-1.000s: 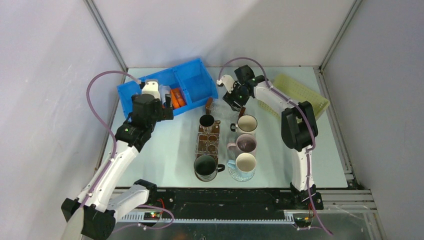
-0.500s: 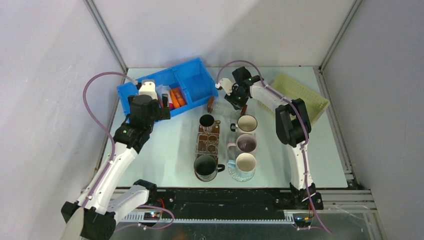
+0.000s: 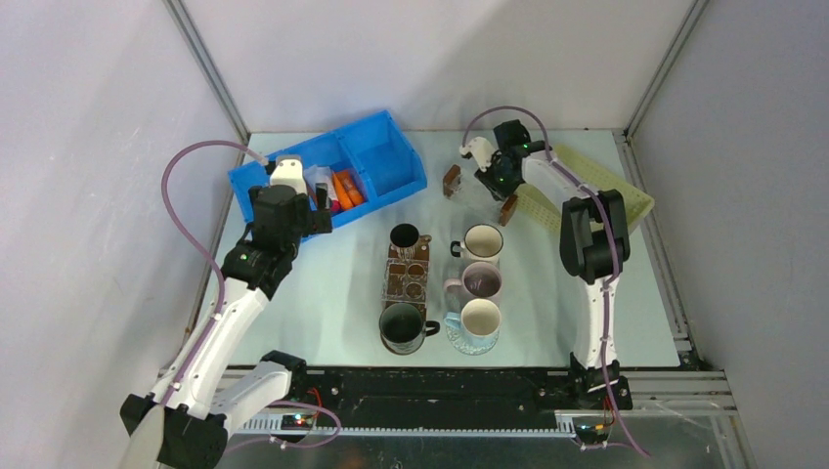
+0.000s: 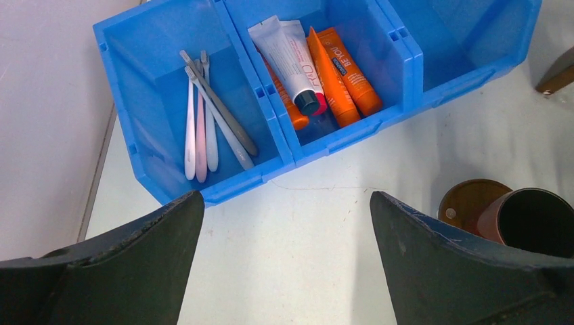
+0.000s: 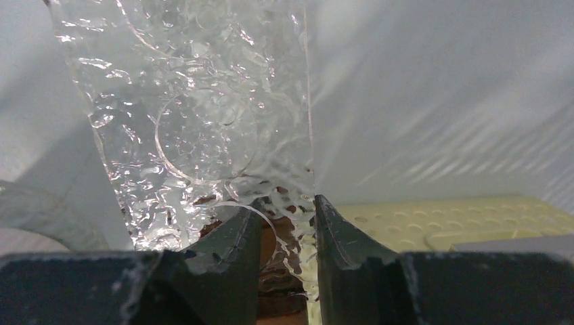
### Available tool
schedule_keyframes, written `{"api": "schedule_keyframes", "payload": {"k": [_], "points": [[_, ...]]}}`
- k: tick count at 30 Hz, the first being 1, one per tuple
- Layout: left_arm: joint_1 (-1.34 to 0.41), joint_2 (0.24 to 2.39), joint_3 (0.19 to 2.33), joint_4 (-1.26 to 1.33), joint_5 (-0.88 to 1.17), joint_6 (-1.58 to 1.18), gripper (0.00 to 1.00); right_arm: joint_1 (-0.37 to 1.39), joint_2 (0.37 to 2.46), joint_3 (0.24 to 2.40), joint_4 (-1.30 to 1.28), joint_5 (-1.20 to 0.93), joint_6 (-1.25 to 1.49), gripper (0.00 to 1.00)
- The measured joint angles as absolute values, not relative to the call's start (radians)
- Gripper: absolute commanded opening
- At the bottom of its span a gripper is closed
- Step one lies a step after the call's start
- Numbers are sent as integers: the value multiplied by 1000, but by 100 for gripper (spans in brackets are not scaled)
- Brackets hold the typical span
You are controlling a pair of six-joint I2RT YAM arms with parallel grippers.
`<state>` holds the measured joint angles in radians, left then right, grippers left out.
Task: Prepare toiletry sets of a toothbrush and toothpaste on the tray
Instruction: Pick up the toothpaste holder from the center of the board.
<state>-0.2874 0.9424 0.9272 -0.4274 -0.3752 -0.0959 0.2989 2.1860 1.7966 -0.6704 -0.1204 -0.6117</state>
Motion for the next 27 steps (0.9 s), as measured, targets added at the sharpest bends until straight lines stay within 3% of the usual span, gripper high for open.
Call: {"api": "schedule_keyframes", "payload": {"k": [8,16,27], "points": [[-284,942,927,-427,-375,-96,100,244,2008,1651,-644,-135,-509,0],[-283,942,919,-420,-374,-96,100,242,1685,1513,-570,-140,-297,0],[-282,938,911,-407,-374,-97,100,241,1268,1157,-606,-7,54,0]]}}
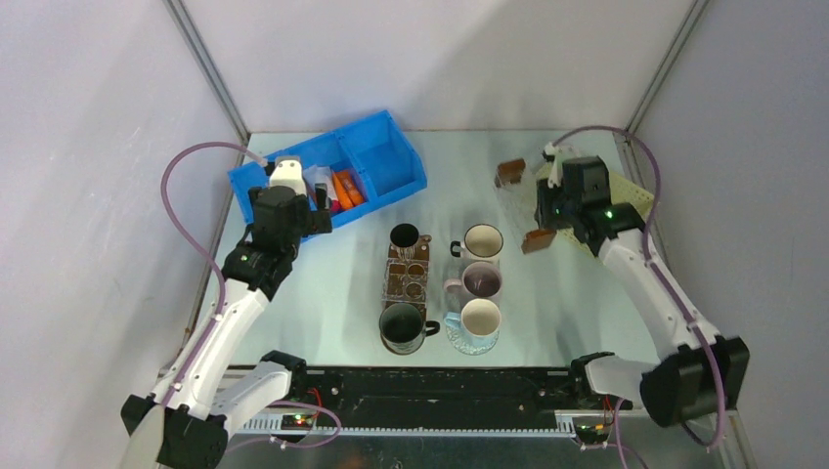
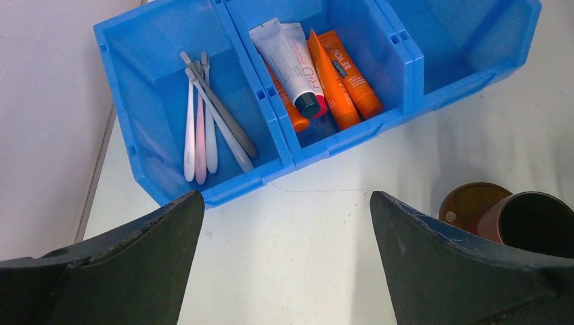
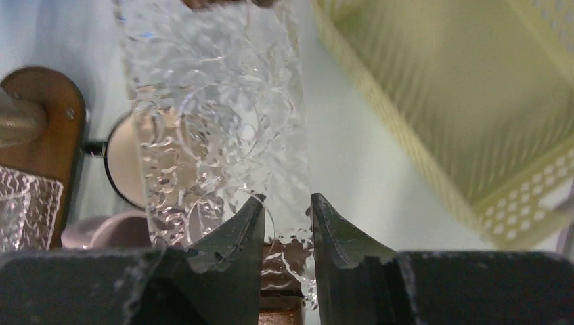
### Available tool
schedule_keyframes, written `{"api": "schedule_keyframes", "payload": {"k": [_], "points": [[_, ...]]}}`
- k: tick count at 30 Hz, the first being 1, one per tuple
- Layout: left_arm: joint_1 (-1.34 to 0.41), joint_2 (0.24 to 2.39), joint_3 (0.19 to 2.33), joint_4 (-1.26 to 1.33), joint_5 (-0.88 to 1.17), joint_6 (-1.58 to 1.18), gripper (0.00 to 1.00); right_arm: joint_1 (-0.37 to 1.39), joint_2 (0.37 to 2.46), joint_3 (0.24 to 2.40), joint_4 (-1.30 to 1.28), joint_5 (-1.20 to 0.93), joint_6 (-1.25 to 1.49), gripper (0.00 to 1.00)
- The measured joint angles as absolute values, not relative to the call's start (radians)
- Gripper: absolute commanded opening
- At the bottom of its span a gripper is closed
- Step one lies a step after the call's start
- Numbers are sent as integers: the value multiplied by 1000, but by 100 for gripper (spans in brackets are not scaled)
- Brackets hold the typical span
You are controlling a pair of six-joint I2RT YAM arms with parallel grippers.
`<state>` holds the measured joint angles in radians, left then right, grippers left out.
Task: Prepare toiletry sets of a toothbrush and toothpaste on the tray
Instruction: Pick up the toothpaste holder from the center of the board, then place the toothpaste holder at the center of the board.
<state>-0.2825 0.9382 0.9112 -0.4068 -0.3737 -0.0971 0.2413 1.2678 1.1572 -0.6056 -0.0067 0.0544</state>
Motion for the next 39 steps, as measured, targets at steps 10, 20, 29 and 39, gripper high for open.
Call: {"api": "schedule_keyframes", "payload": {"k": [10,20,29,39], "points": [[-281,916,911,-403,-375,-97,100,239,948,891,-728,80,198,0],[-281,913,910,-402,-390,-97,100,177,938,698,-689,-16,305,0],[-281,913,910,-401,-390,-96,100,134,990,678,-653,-47,338,33],[-281,913,910,-401,-391,-96,100,133,1029,684,-555,-103,324,43]]}}
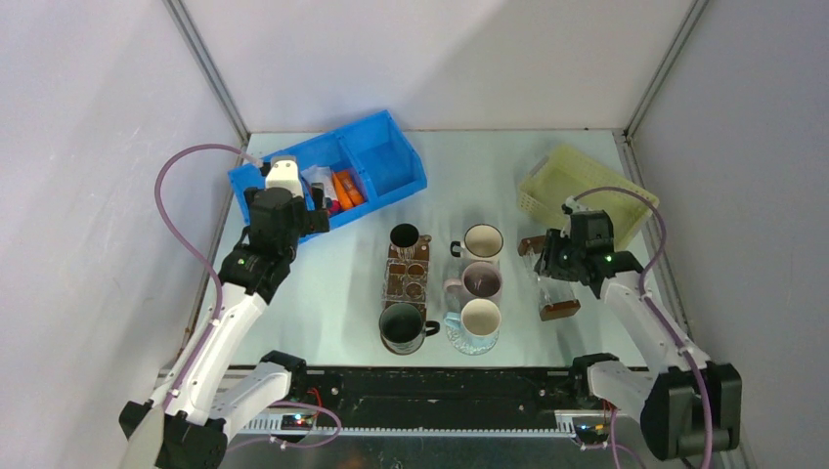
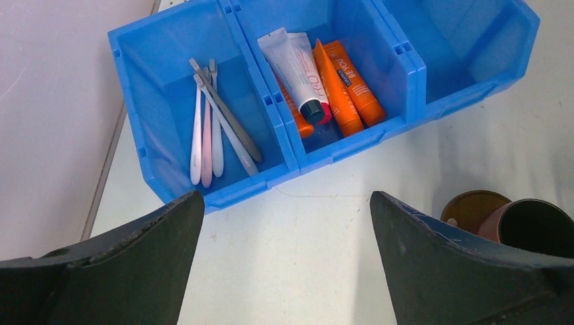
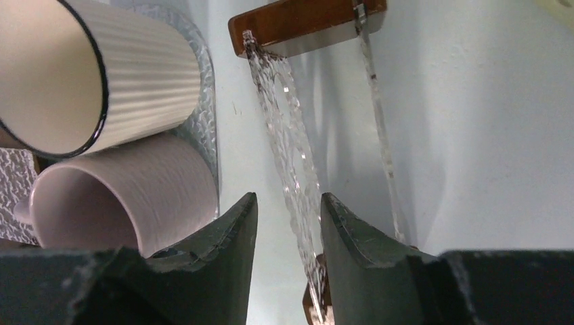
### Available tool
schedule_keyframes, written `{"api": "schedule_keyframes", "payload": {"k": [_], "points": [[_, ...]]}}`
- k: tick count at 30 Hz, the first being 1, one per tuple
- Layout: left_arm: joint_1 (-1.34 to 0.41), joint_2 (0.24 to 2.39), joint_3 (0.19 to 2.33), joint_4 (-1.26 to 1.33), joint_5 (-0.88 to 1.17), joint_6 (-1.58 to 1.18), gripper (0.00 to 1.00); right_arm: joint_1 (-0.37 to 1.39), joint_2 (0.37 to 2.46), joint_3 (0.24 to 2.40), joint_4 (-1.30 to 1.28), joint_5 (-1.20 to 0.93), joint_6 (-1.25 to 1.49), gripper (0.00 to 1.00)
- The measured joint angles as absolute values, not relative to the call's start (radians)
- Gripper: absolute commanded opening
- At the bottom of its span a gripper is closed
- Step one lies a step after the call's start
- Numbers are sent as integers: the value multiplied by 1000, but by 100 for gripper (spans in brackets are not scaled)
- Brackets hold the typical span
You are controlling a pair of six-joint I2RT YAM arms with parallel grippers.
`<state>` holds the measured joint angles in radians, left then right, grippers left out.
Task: Prepare toiletry sets of a toothbrush and toothpaste on the tray
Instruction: Place the toothpaste holder at the center of the board, then adjust the toothpaste holder at the center of the board.
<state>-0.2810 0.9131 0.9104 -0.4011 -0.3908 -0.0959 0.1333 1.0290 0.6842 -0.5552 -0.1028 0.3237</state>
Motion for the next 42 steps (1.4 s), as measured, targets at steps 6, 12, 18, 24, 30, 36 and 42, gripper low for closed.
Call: {"api": "schedule_keyframes", "payload": {"k": [6,12,18,24,30,36,42], "points": [[-281,911,910,-401,-390,-96,100,121,1178,686,-491,-145,326,35],[-281,899,895,-398,-390,-95,100,63,1229,687,-456,-225,324,3],[-281,899,895,-397,-389,-92,100,-41,1213,691,-401,-376,337,0],[-281,899,895,-397,-389,-85,100,-124,1214,624,-332,-589,394,0],[-281,892,895,-397,-387,-79,100,-194,1259,584,-244,-739,432,0],[-281,874,895,-387,-382,-78,100,-281,1294,568,-213,-817,440,25],[-281,874,895,-384,-377,-78,100,-371,1280,525,-223,-776,435,48]]}}
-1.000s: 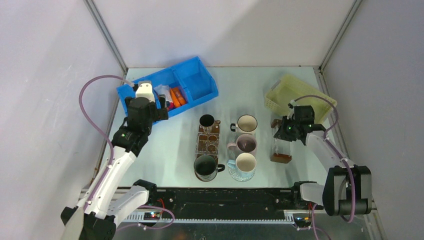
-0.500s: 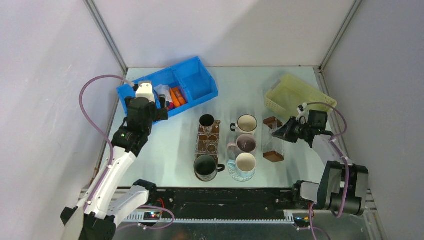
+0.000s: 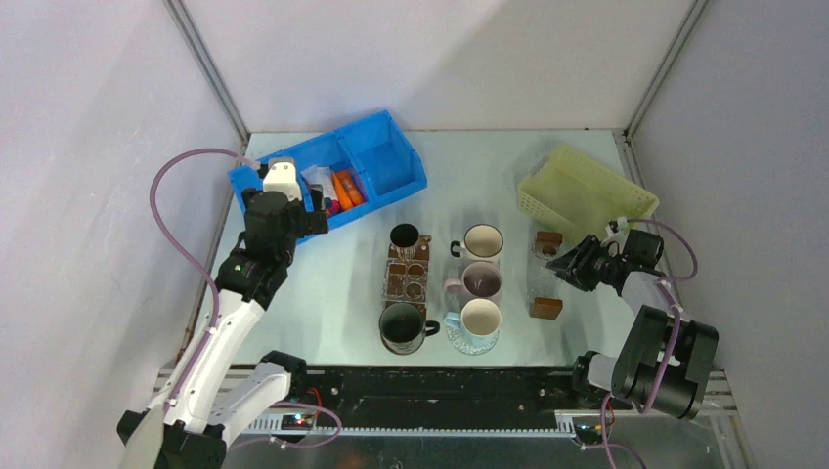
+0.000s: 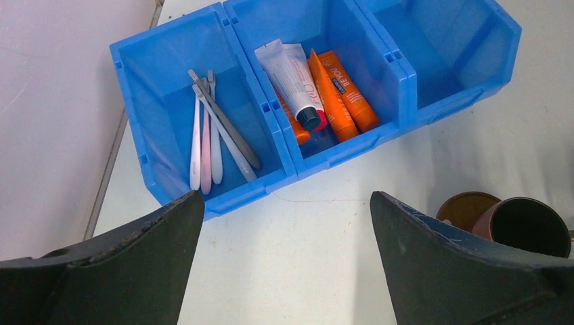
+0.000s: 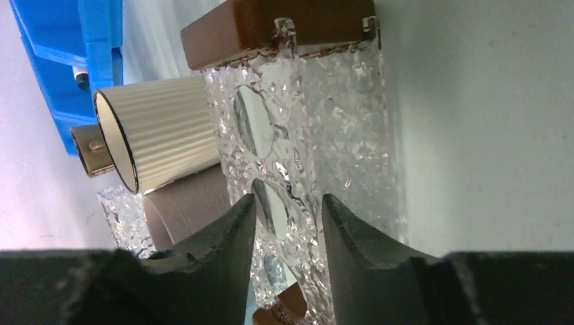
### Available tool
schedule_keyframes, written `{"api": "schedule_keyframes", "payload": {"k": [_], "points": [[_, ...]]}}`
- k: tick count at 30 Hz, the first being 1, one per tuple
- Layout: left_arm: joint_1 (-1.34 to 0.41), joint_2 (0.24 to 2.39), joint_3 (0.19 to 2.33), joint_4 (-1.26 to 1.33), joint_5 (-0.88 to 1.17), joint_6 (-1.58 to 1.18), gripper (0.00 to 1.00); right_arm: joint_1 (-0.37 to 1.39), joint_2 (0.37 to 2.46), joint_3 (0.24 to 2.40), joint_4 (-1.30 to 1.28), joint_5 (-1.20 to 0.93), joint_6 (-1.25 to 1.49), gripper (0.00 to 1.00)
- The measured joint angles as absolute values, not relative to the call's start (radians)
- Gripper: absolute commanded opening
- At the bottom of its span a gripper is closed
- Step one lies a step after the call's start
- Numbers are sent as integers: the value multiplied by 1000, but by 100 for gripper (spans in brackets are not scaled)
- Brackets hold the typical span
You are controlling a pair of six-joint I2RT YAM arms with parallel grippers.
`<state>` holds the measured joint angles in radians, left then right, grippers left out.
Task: Prepare toiletry sets of a toothbrush and toothpaste on the tray
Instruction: Adjust the toothpaste holder at the center of the board.
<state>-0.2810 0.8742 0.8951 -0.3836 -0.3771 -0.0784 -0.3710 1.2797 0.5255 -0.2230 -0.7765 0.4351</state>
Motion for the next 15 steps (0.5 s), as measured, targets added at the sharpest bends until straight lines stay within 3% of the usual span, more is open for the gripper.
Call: {"api": "schedule_keyframes", "payload": {"k": [9,11,12,15], "points": [[-281,874,895,-383,-363,-78,100,-332,1061,513,-290,-613,428,70],[-281,874,895,-383,-363,-78,100,-304,990,514,-317,-534,427,80],[-281,875,895,-383,-363,-78,100,-283,957,517,-335,-488,423,91],[-281,875,895,-383,-363,-78,100,-183,909,541,-391,-335,410,99]]}}
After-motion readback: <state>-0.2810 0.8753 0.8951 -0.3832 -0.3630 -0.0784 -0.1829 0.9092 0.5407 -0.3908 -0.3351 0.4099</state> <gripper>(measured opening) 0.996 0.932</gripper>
